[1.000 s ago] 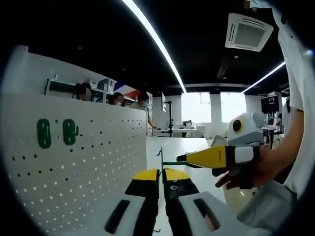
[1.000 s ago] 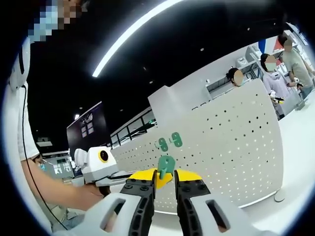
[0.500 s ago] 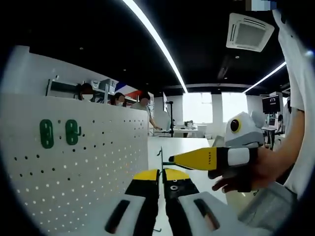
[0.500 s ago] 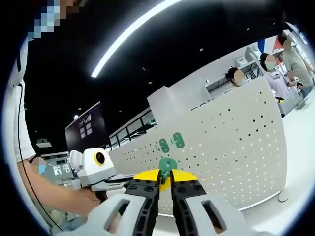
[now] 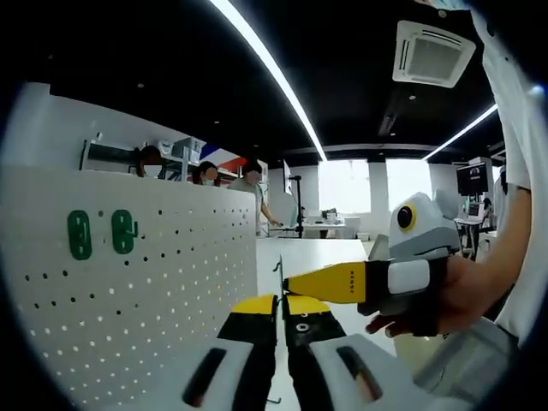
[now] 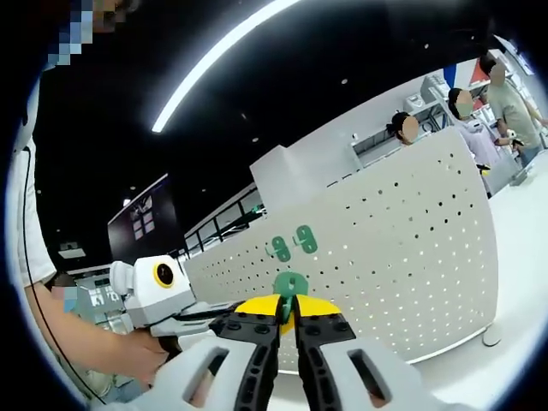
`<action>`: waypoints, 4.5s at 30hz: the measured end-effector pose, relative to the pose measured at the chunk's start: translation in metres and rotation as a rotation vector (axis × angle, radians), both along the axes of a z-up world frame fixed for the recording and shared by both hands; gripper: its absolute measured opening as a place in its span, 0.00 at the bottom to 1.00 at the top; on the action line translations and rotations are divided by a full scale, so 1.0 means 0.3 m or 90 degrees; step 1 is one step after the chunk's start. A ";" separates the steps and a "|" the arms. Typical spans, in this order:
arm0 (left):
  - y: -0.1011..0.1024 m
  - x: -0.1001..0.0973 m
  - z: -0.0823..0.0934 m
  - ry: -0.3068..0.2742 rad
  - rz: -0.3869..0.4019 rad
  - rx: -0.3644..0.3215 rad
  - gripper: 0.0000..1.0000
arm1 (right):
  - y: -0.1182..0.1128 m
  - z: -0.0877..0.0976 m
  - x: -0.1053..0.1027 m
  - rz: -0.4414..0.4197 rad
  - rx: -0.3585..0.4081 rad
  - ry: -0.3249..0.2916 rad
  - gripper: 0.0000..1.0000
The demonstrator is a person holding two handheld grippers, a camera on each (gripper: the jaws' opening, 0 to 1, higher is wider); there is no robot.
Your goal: Insert the hook assembly into the mounting plate slot until the hook locks in place.
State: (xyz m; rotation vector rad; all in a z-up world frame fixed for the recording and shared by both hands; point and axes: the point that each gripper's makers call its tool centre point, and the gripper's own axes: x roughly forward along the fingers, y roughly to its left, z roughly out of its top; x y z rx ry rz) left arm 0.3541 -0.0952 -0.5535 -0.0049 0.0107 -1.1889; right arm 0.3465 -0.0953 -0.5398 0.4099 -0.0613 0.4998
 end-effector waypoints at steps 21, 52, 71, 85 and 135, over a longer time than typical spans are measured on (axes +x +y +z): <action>-0.007 -0.009 -0.034 -0.006 0.008 0.036 0.03 | 0.000 -0.029 0.002 -0.021 -0.042 0.027 0.00; -0.031 -0.017 -0.119 0.023 -0.004 0.093 0.65 | 0.010 -0.045 -0.005 -0.004 -0.042 0.042 0.00; -0.008 -0.002 -0.125 0.027 0.013 0.094 0.66 | 0.026 -0.030 -0.001 -0.029 -0.250 -0.017 0.00; 0.069 0.007 -0.133 0.041 0.049 0.082 0.66 | -0.038 0.005 0.077 -0.065 -0.220 -0.010 0.01; 0.414 -0.044 -0.145 0.040 0.200 0.055 0.67 | -0.075 0.144 0.331 -0.116 -0.223 -0.072 0.01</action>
